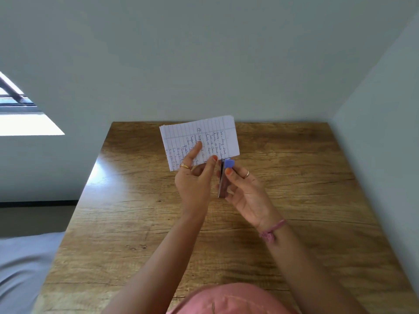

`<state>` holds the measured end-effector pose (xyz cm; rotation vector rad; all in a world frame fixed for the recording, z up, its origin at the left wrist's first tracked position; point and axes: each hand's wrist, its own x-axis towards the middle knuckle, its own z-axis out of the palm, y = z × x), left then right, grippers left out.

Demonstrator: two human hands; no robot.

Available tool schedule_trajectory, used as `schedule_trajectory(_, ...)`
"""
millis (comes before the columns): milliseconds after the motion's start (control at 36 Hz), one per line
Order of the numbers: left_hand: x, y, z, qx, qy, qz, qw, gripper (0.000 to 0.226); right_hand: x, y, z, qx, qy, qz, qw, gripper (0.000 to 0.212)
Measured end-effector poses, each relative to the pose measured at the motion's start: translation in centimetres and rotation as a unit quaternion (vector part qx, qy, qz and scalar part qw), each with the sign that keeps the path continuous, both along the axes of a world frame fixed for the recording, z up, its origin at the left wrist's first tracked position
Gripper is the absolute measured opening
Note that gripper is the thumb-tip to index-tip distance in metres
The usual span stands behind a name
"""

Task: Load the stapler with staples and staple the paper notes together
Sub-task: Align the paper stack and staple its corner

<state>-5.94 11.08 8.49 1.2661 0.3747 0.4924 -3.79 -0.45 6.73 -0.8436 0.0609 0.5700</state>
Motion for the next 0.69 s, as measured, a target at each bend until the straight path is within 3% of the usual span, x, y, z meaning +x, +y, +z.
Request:
schedule_trajectory(222, -0.2, 0.2, -0.6, 0.004, -0.017, -0.026, 1.0, 0.04, -0.2, 0.5, 0.7, -0.029, 0.006, -0.012, 0.999, 0.047)
schedule_trajectory(417, -0.2, 0.6, -0.7, 0.023, -0.018, -0.059, 0.998, 0.041, 0.2, 0.2, 1.0, 0.008, 0.018, -0.026, 0.999, 0.021)
schedule_trajectory(694, -0.2, 0.7, -1.0, 0.044, -0.013, -0.086, 0.995, 0.041, 0.3, -0.2, 0.8, 0.011, 0.039, -0.018, 0.999, 0.032)
